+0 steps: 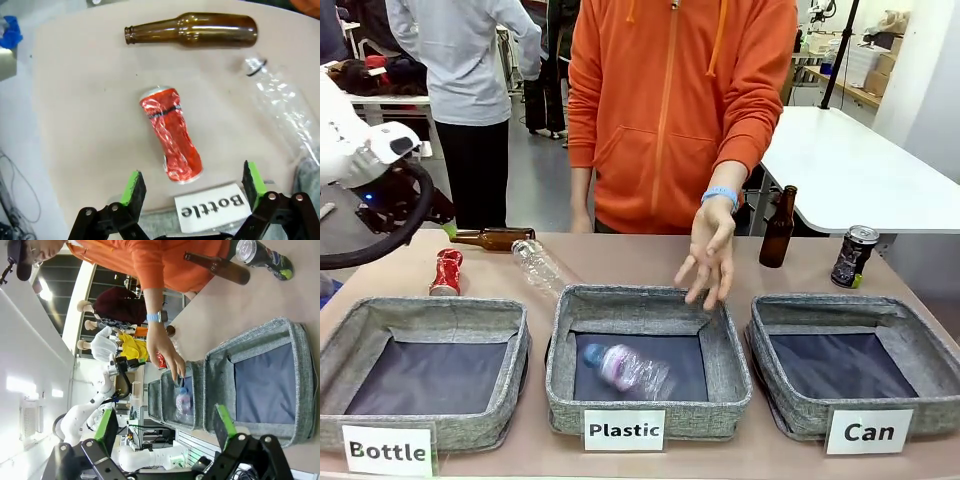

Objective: Sort the can waste into the basket.
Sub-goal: Pick up the can waste from the table and place it in the right Fabric basket.

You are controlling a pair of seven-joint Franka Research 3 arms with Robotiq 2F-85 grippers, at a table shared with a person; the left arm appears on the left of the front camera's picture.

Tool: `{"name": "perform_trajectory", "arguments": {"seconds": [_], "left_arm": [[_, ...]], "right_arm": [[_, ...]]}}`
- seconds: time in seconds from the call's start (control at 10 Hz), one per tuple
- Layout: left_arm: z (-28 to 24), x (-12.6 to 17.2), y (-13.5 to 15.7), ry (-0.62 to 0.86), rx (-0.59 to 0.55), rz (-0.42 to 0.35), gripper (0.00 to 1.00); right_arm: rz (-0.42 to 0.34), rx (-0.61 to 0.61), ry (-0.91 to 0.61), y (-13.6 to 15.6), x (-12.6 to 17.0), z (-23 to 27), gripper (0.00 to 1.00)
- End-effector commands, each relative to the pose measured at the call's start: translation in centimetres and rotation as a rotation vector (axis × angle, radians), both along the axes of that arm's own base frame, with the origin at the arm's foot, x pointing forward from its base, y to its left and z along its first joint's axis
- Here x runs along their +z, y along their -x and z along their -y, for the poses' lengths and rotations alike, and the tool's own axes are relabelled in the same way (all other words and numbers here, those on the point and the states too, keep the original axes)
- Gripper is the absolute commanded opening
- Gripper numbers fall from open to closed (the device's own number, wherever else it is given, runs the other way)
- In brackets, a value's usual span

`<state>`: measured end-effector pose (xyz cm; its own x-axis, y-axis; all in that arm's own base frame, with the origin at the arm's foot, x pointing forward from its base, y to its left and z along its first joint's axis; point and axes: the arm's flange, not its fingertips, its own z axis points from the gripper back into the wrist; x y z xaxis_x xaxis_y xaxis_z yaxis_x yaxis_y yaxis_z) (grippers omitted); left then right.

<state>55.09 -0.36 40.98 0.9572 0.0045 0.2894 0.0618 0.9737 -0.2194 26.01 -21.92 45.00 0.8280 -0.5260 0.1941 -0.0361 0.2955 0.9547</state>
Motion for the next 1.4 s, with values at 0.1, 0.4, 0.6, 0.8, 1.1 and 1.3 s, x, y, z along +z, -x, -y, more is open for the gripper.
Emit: {"name": "perform_trajectory", "arguments": {"seconds": [0.1,0.4,0.6,0.8,1.1,1.3], "left_arm": [[-0.6,-3.6,-2.9,-0.072,0.018,-0.111,1.0],[-0.6,-7.7,-3.5,-0.043,0.044,-0.203,1.0],[-0.3,-9.0,-3.6,-0.027,0.032,-0.238,1.0],[0.3,-9.8,-3.7,-0.036,0.047,-0.231,1.0],[0.4,-10.0,-3.8,-0.037,0.051,-0.222,1.0],[0.4,-9.9,-3.8,-0.037,0.049,-0.19,0.42]], "right_arm": [[0.034,0.0,-0.003,-0.1,0.1,0.1,1.0],[0.034,0.0,-0.003,-0.1,0.1,0.1,1.0],[0.034,0.0,-0.003,-0.1,0.1,0.1,1.0],[0.034,0.0,-0.003,-0.1,0.1,0.1,1.0],[0.034,0.0,-0.003,-0.1,0.1,0.1,1.0],[0.034,0.0,-0.003,-0.1,0.1,0.1,1.0]]}}
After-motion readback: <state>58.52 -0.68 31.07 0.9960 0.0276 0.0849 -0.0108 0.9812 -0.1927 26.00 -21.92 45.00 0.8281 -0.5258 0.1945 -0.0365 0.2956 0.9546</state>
